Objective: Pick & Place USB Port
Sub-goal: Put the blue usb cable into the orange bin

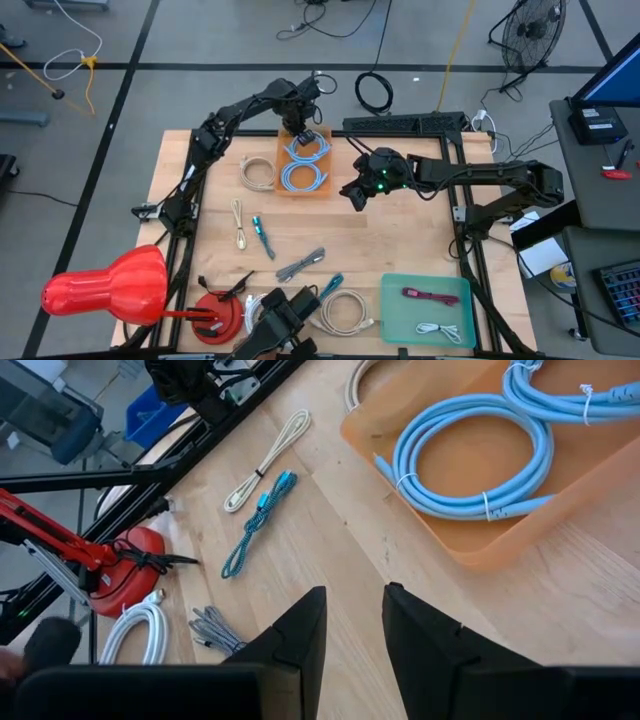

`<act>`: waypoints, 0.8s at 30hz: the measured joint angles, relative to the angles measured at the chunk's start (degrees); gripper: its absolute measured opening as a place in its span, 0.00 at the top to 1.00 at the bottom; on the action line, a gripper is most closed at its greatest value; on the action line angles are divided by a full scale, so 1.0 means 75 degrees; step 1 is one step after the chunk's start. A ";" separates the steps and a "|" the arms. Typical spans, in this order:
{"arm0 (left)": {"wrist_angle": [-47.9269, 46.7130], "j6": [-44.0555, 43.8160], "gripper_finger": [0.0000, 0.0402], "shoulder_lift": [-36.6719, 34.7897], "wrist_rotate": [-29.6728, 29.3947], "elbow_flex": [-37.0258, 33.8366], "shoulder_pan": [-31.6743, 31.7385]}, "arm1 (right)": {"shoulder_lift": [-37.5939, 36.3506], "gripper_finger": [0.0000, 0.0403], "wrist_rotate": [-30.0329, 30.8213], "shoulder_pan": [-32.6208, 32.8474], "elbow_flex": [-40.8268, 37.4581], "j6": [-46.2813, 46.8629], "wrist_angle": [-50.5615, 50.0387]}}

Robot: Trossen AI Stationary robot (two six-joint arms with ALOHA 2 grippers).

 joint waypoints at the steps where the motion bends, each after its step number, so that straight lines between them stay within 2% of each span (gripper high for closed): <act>1: -0.0025 0.0001 1.00 0.0000 0.0273 0.0116 -0.0030 | 0.0000 0.77 0.0000 0.0000 0.0000 0.0005 0.0000; 5: -0.0170 -0.0130 1.00 -0.0012 0.2316 0.0479 -0.0185 | 0.0000 0.77 0.0009 0.0000 0.0000 0.0005 0.0038; 8: -0.0390 -0.0135 1.00 -0.0017 0.2867 0.0497 -0.0459 | 0.0000 0.77 0.0015 0.0000 0.0000 0.0007 0.0038; 13: -0.0511 0.0009 1.00 -0.0017 0.2788 0.0413 -0.0954 | 0.0000 0.77 0.0016 -0.0001 0.0000 0.0007 0.0038; 22: -0.0968 0.0063 1.00 -0.0017 0.1458 0.0409 -0.1184 | 0.0000 0.77 -0.0003 -0.0003 0.0000 0.0007 0.0029; 24: -0.0979 0.0070 1.00 -0.0016 0.1380 0.0408 -0.1120 | 0.0000 0.77 -0.0004 -0.0003 0.0000 0.0003 0.0026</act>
